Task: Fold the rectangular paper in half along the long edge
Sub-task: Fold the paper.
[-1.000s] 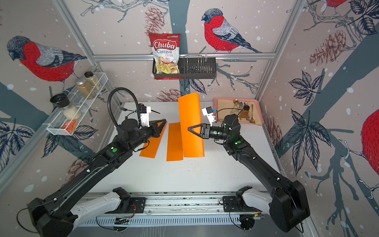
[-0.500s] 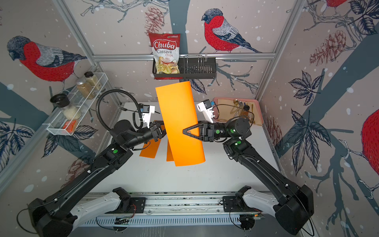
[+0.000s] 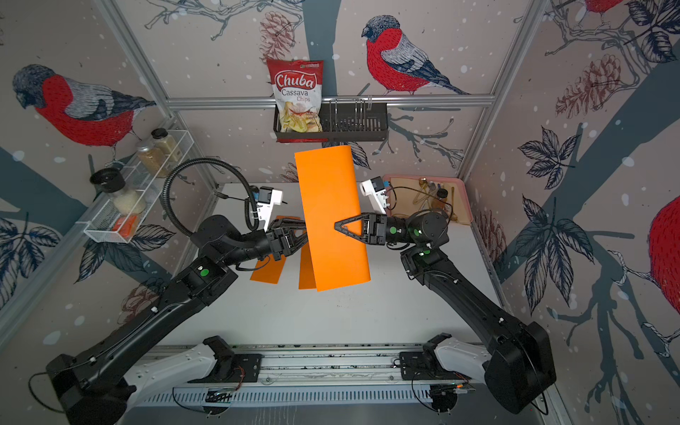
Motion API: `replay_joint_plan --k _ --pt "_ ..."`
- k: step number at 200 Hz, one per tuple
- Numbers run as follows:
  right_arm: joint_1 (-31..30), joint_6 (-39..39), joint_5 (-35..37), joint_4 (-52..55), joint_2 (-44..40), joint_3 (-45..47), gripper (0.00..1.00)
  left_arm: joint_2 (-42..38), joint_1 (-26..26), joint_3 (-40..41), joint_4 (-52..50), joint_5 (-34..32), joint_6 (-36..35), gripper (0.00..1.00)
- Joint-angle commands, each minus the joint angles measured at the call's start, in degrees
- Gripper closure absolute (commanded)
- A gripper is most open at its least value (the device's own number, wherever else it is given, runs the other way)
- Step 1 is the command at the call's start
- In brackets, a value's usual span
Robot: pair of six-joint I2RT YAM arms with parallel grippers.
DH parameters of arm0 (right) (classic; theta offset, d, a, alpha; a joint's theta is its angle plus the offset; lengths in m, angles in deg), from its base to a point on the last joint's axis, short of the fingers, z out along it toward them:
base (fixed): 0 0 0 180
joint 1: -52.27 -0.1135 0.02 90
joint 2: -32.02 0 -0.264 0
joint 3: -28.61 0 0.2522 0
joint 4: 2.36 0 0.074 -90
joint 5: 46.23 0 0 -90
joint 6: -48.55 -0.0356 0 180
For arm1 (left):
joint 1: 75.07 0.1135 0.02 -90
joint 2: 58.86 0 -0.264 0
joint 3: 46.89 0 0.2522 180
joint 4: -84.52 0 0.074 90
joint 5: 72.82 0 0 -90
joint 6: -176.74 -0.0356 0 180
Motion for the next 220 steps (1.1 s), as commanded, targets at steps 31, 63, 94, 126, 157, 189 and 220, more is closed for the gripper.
replay_joint_plan --k 31,63,94,126,157,189,220 --pt "1.1 -1.7 -0.6 -4.5 0.5 1.4 0.71 0.6 -0.9 -1.3 1.1 -0.7 -1.0 0.59" --pt "1.1 -1.5 -0.6 -4.5 0.8 1.8 0.71 1.5 -1.9 -1.5 1.6 -0.8 -0.7 0.53" --pt "1.0 -1.5 -0.6 -4.6 0.8 1.5 0.71 2.3 -2.8 -1.6 1.7 -0.9 -0.8 0.54" --pt "0.7 -2.0 -0.6 -5.6 0.9 1.3 0.70 2.9 -3.2 -1.8 1.8 -1.0 -0.9 0.54" --pt "0.1 -1.9 -0.4 -5.6 1.1 1.1 0.69 3.5 -3.4 -1.9 1.9 -1.2 -0.9 0.54" --pt "-0.3 -1.6 -0.1 -5.5 1.2 1.1 0.68 4.1 -3.8 -2.1 2.3 -1.0 -0.8 0.62" --pt "-0.4 -1.3 -0.1 -5.5 1.5 1.3 0.67 4.3 -3.9 -2.1 2.7 -0.8 -1.0 0.82"
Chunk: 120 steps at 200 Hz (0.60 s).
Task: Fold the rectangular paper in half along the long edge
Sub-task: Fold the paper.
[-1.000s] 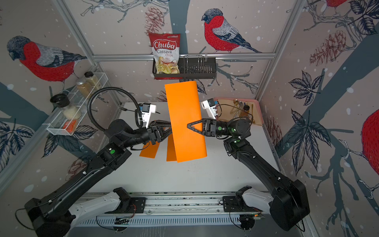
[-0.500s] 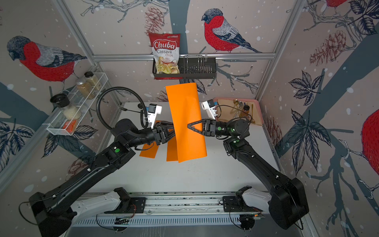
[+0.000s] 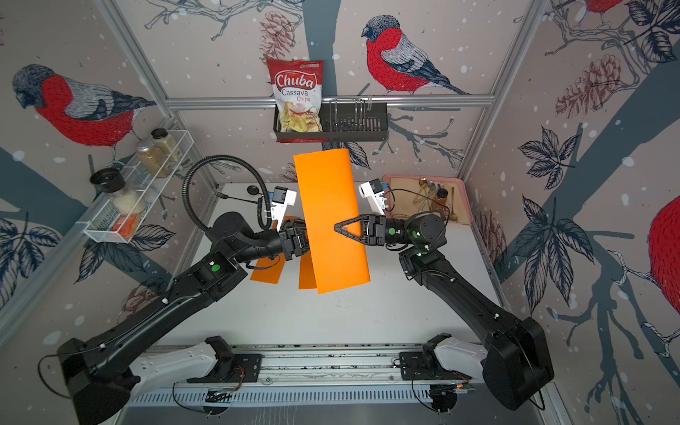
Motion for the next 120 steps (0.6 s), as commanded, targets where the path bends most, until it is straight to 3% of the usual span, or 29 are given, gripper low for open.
replay_joint_plan --k 1,31,44,77,120 --pt "-0.1 0.6 0.2 -2.4 0.2 -0.3 0.67 0.1 -0.2 -0.5 2.5 0.4 -0.7 0.83" --pt "-0.2 0.6 0.6 -2.8 0.6 -0.1 0.67 0.2 -0.5 -0.3 2.8 1.1 -0.8 0.90" --pt "-0.2 0.7 1.0 -3.2 0.8 -0.1 0.67 0.2 -0.6 -0.2 3.0 1.2 -0.8 1.00" --pt "0.0 0.8 1.4 -3.2 0.9 0.0 0.67 0.2 -0.6 -0.4 2.4 1.0 -1.3 1.00" --pt "2.0 2.2 0.9 -0.3 -0.5 0.0 0.59 -0.3 -0.6 -0.7 0.9 0.3 -2.2 1.00"
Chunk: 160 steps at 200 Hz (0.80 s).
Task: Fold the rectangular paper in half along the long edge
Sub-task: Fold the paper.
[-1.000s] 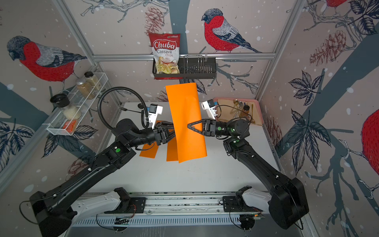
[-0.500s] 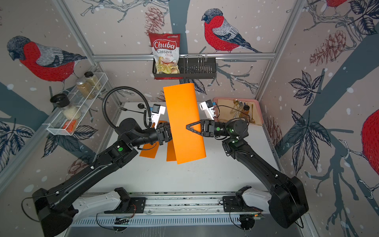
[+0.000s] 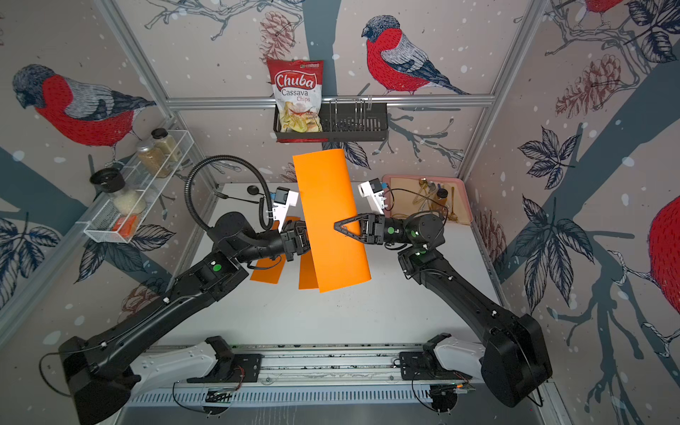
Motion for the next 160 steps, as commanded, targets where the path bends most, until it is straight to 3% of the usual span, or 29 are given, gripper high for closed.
replay_joint_plan --k 1,48,77,124,160 --pt "1.1 2.0 0.2 0.5 -1.1 -0.1 0.59 -0.5 -0.2 -0.6 0.8 0.2 -1.2 1.00" --pt "2.1 4.6 -0.1 4.6 -2.3 -0.5 0.48 -0.8 -0.2 -0.4 0.7 0.2 -0.9 1.00" --pt "2.8 5.4 -0.1 6.1 -2.6 -0.4 0.46 -1.0 -0.2 -0.6 0.5 0.4 -0.9 1.00" --pt "2.8 5.8 0.4 6.3 -3.1 -0.6 0.62 -0.8 -0.2 -0.4 0.5 0.4 -0.9 1.00" --pt "2.8 6.5 2.8 6.0 -3.7 -0.5 0.61 -0.5 -0.2 -0.4 0.9 0.8 -0.7 1.00"
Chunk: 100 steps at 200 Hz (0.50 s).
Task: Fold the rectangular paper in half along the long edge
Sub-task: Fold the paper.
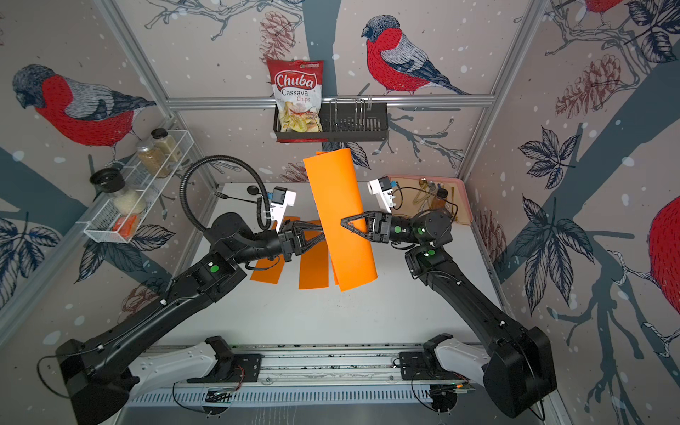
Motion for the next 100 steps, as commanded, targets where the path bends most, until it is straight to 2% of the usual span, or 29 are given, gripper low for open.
replay_joint_plan --k 1,80,100 --pt "-0.1 1.1 2.3 -1.2 -0.6 -0.2 0.61 0.2 -0.1 -0.3 1.0 0.8 -0.6 1.00" --pt "-0.1 2.3 3.2 -0.1 -1.2 0.1 0.60 -0.3 -0.1 -0.8 0.4 0.8 -0.9 1.00" --pt "0.1 2.4 2.7 0.3 -1.4 0.2 0.57 -0.4 -0.2 -1.5 -1.4 0.6 -1.9 1.00"
